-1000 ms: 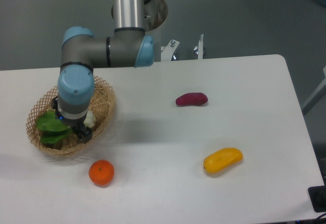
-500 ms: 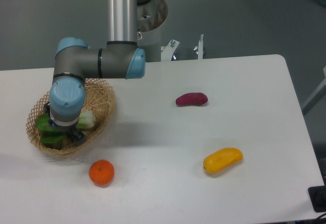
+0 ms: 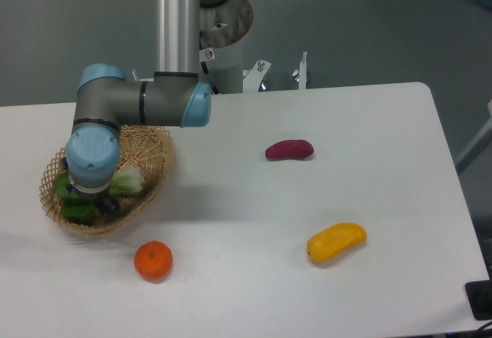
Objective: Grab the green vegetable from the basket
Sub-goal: 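Lower the gripper into the basket and close it on the bok choy, then lift the bok choy up out of the wicker basket, then carry the held bok choy away from the basket toward the mango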
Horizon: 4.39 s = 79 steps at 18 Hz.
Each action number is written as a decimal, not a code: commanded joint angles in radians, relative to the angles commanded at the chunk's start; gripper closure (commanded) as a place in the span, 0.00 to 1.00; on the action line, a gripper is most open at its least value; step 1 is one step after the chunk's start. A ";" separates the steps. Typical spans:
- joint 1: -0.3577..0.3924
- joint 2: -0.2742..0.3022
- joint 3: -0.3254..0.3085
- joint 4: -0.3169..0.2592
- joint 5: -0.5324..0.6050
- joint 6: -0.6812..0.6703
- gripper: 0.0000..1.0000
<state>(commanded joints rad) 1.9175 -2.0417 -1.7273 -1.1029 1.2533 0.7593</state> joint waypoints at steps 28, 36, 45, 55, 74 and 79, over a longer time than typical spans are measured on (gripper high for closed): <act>0.412 0.134 0.190 -0.051 -0.054 0.101 0.98; 0.592 0.133 0.193 -0.060 0.133 0.250 0.93; 0.773 0.091 0.242 -0.060 0.184 0.506 0.93; 0.813 0.018 0.285 -0.051 0.262 0.511 0.91; 0.825 -0.006 0.324 -0.060 0.264 0.511 0.89; 0.824 -0.012 0.331 -0.060 0.293 0.511 0.89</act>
<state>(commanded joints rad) 2.7412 -2.0540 -1.3959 -1.1628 1.5462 1.2701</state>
